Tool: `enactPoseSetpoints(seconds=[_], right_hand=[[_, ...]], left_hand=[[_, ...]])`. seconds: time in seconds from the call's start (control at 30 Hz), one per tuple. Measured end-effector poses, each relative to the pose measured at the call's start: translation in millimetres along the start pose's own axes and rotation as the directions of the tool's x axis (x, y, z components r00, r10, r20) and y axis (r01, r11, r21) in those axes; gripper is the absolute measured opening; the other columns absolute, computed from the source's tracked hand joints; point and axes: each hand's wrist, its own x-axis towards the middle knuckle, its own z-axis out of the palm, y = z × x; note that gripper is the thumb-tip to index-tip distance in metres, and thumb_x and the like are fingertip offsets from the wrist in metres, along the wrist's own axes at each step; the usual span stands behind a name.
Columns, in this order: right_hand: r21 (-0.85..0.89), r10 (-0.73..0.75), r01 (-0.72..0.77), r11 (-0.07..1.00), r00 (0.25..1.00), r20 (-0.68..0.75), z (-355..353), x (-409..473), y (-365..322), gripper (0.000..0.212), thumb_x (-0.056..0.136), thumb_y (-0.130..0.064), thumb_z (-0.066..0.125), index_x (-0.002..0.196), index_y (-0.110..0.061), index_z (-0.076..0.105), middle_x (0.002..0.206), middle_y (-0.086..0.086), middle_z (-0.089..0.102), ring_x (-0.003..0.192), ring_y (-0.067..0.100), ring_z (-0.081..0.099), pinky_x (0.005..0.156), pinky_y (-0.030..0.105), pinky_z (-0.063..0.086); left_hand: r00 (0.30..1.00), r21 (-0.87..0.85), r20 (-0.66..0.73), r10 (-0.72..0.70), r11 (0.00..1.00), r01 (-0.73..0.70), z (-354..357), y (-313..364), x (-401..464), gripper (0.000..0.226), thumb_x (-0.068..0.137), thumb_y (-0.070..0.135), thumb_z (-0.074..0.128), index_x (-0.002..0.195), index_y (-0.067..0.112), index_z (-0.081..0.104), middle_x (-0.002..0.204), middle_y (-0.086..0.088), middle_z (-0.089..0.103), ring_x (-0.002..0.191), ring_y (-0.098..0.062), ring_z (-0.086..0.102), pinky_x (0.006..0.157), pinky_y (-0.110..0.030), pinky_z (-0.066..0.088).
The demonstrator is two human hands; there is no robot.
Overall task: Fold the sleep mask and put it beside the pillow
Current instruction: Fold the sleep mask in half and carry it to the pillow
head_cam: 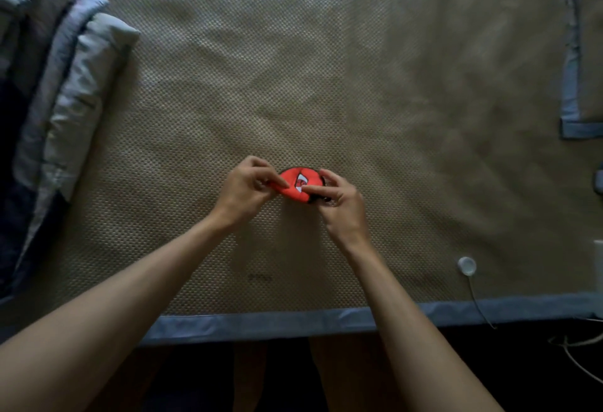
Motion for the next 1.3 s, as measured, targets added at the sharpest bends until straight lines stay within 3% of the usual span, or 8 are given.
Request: enactPoseSetpoints(seconds=[0.17,0.27,0.37,0.57,0.7,0.83,1.07,1.3], right_hand=[[-0.027,0.15,-0.149,0.988,0.988,0.033,16,-7,17,0.042,0.077,0.013,0.065,0.107,-0.014,0.077,0.129,0.008,0.058,0.111,0.02,0.064,0.076,0.004,0.049],[0.009,0.23,-0.229,0.973,0.973,-0.008,20,-9,24,0.038,0.076,0.004,0.074,0.109,-0.015,0.068,0.113,0.002,0.065,0.097,0.012,0.065,0.069,0.005,0.046],[0.03,0.246,-0.244,0.969,0.966,-0.076,26,-13,25,0.033,0.075,0.001,0.078,0.102,-0.011,0.063,0.091,-0.007,0.065,0.084,0.007,0.062,0.066,0.004,0.045],[0.212,0.406,-0.385,0.898,0.911,-0.065,29,-9,22,0.019,0.07,-0.01,0.075,0.086,-0.017,0.066,0.077,-0.001,0.072,0.066,0.008,0.065,0.067,0.03,0.053],[0.163,0.439,-0.432,0.887,0.898,-0.013,25,-10,25,0.022,0.067,-0.026,0.077,0.085,-0.015,0.072,0.081,0.003,0.079,0.078,0.017,0.073,0.081,0.044,0.061],[0.271,0.437,-0.429,0.862,0.899,0.034,24,-7,28,0.021,0.072,-0.018,0.081,0.087,-0.005,0.075,0.087,0.018,0.079,0.089,0.037,0.076,0.086,0.057,0.058],[0.059,0.385,-0.381,0.923,0.918,-0.095,32,11,19,0.016,0.076,-0.024,0.08,0.088,-0.013,0.08,0.085,0.008,0.08,0.081,0.022,0.075,0.078,0.043,0.059],[0.158,0.457,-0.455,0.876,0.889,0.026,25,25,17,0.025,0.087,-0.019,0.063,0.094,-0.002,0.08,0.101,0.021,0.078,0.101,0.033,0.072,0.093,0.049,0.054]], left_hand=[[0.999,0.195,0.027,-0.04,0.98,0.034,11,-22,-20,0.026,0.08,-0.005,0.072,0.09,0.018,0.08,0.113,-0.003,0.063,0.108,-0.018,0.063,0.094,-0.027,0.052],[0.999,0.282,0.021,-0.032,0.959,0.024,18,-21,-24,0.014,0.081,0.014,0.072,0.093,0.019,0.077,0.118,-0.001,0.063,0.113,-0.017,0.059,0.098,-0.036,0.051],[0.999,0.323,-0.028,-0.042,0.945,0.049,21,-17,-25,0.026,0.079,0.035,0.071,0.1,0.021,0.07,0.116,0.001,0.064,0.111,-0.019,0.059,0.098,-0.042,0.047],[0.998,0.549,0.018,-0.056,0.835,0.038,32,-9,-26,0.089,0.064,0.074,0.068,0.13,0.017,0.051,0.141,-0.003,0.05,0.126,-0.023,0.049,0.099,-0.044,0.041],[0.999,0.535,-0.019,-0.029,0.844,0.034,34,-12,-26,0.08,0.07,0.065,0.071,0.127,0.014,0.05,0.141,-0.005,0.05,0.126,-0.024,0.051,0.097,-0.042,0.041],[0.999,0.478,-0.035,-0.005,0.878,0.021,31,-17,-26,0.071,0.072,0.053,0.076,0.126,0.014,0.051,0.136,-0.005,0.054,0.122,-0.024,0.054,0.096,-0.041,0.043],[0.999,0.603,0.038,0.025,0.796,-0.043,35,-19,-32,0.073,0.073,0.05,0.077,0.136,0.028,0.048,0.146,-0.007,0.047,0.129,-0.03,0.047,0.101,-0.047,0.041],[0.996,0.693,0.076,0.04,0.716,-0.082,40,-22,-36,0.063,0.075,0.048,0.078,0.132,0.034,0.054,0.149,-0.011,0.046,0.131,-0.034,0.046,0.102,-0.049,0.039]])
